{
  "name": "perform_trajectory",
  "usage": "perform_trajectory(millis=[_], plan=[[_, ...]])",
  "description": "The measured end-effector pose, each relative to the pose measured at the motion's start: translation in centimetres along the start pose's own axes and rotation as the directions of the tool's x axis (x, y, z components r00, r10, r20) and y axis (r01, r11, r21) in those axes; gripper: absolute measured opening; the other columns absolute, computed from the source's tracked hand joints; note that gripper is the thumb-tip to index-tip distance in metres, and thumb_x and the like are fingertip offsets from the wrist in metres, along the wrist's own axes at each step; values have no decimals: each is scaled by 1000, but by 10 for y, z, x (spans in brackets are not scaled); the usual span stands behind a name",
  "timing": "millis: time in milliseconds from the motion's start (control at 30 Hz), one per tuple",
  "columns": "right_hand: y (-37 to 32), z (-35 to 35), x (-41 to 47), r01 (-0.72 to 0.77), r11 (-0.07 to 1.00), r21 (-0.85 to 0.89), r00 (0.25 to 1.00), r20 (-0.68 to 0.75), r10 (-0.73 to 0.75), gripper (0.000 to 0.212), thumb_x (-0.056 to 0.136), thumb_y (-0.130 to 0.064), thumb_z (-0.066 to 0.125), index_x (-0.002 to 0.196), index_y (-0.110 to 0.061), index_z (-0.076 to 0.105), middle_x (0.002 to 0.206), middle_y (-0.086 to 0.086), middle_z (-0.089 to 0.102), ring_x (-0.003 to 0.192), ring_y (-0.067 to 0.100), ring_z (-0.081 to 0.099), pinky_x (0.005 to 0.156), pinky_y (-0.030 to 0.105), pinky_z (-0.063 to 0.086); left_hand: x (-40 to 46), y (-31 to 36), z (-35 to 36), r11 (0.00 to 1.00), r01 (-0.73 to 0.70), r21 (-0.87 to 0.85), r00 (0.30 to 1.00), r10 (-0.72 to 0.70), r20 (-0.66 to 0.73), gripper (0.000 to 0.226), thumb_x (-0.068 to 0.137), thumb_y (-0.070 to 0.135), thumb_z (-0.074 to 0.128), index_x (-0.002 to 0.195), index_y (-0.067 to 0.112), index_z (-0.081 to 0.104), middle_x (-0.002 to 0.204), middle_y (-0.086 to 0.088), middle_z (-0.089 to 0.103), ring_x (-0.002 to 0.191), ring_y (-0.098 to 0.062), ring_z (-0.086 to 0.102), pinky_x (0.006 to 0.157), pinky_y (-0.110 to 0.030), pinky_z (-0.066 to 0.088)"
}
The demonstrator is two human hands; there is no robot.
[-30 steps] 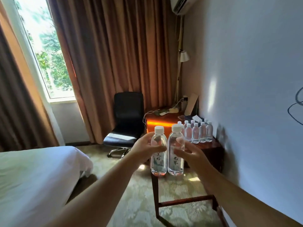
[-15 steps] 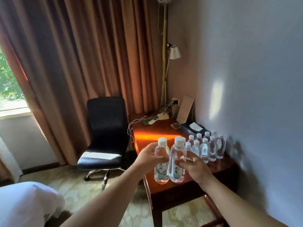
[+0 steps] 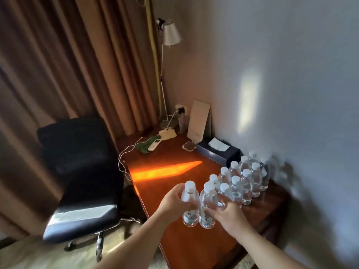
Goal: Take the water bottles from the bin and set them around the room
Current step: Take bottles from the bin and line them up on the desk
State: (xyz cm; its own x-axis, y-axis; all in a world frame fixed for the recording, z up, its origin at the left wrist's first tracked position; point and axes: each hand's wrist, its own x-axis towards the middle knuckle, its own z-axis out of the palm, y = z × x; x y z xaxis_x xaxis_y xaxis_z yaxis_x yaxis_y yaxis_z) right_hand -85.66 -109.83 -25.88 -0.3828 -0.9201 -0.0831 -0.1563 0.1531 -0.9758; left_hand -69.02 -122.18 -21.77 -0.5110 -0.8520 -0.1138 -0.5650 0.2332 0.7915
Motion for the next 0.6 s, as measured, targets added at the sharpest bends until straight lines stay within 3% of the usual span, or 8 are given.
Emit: perform_trajectory(millis=[200,267,400,467,600], plan=[[32,25,25,-130,991,-4,970,-205,127,55,63,-44,90,112,-38,65,100,-21,76,94,-2,71,84,24,55,69,-29,9,997,-25,70,978,10,207,86,58,51,89,133,39,50,124,17,62,109,-9,61,79,-21,55],[44,34,28,-193,981,7,937,-297,186,61,62,-39,92,116,-36,62,102,-16,76,96,1,71,82,23,55,90,-38,15,995,-63,77,956,38,291,85,56,52,89,131,41,50,121,21,61,105,-5,61,76,-19,54],[55,48,28,-279,958,64,826,-493,274,68,62,-41,91,117,-35,53,109,-16,70,93,-6,69,74,15,55,120,-44,26,990,-124,71,894,80,442,79,47,59,87,117,55,48,95,35,57,86,8,58,64,-11,46],[56,59,32,-301,950,83,774,-560,295,64,62,-42,91,113,-35,52,109,-17,70,89,-9,69,69,12,56,134,-50,28,986,-153,67,860,100,501,78,43,62,86,109,58,46,96,33,59,87,6,60,68,-14,51],[59,75,41,-316,936,153,687,-644,337,63,65,-31,89,115,-31,51,116,-7,71,95,1,72,75,21,60,159,-62,35,973,-227,44,784,156,600,79,45,57,87,115,52,50,100,31,63,86,9,61,66,-10,47]])
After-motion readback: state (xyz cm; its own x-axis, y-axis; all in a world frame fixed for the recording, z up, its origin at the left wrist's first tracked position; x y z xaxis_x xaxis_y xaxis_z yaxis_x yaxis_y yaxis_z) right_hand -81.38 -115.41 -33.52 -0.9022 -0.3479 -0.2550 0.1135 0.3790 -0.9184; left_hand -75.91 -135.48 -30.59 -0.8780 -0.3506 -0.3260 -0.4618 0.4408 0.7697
